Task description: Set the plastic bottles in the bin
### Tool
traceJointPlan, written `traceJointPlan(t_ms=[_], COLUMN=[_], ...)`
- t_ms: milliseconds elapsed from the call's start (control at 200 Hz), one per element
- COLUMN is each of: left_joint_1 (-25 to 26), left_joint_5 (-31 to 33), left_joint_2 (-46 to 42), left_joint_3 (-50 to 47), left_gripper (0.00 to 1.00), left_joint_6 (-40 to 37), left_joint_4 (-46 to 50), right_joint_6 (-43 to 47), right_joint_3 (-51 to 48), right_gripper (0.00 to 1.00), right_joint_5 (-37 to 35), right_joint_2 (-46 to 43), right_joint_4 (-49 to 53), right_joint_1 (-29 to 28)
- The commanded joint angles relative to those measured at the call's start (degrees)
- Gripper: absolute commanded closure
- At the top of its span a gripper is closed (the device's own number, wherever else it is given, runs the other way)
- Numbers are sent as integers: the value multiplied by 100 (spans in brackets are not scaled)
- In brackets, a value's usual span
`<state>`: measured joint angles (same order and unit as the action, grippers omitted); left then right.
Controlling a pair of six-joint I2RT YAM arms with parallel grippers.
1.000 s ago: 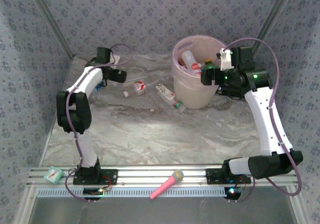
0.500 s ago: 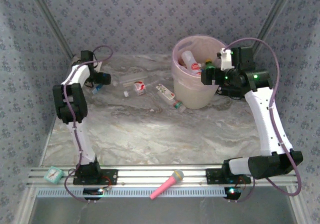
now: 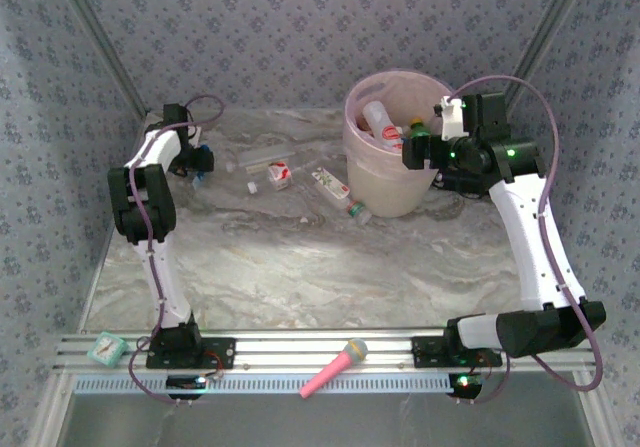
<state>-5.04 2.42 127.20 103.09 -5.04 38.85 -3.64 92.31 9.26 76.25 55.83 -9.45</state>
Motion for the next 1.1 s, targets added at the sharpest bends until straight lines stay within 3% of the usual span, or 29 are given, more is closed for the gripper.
traceJointPlan(t_ms=[0,310,630,865,929,1099], left_joint_1=[-54,-84,-210,-142,-53,436], left_joint_5=[135,65,-1866,-3706,-3607,-3016], left_joint_2=[73,-464,-2472,-3964,-4401,-5601], left_joint_3=[195,5,-1331,-2817,-3190,-4190], left_gripper=[34,41,41,48,55,56], left_joint_6=[166,606,2046,3890,4597,6445], left_joint_4=[62,117,-635,-2202,-2555,-3186], right_joint_6=[-21,-32,-235,-381,-402,-453], right_joint_3=[-88,-23,100,280,355,538], right_gripper=[7,8,8,9,9,9], right_joint_5=[-1,375,1844,2280,2263,1458], right_joint_2=[-145,-283,-523,-422,-294,245], right_joint_4=[-20,-45,-484,-1016,-1165,-1619], right_joint_1=[27,14,-259,-988,-1295,-2335])
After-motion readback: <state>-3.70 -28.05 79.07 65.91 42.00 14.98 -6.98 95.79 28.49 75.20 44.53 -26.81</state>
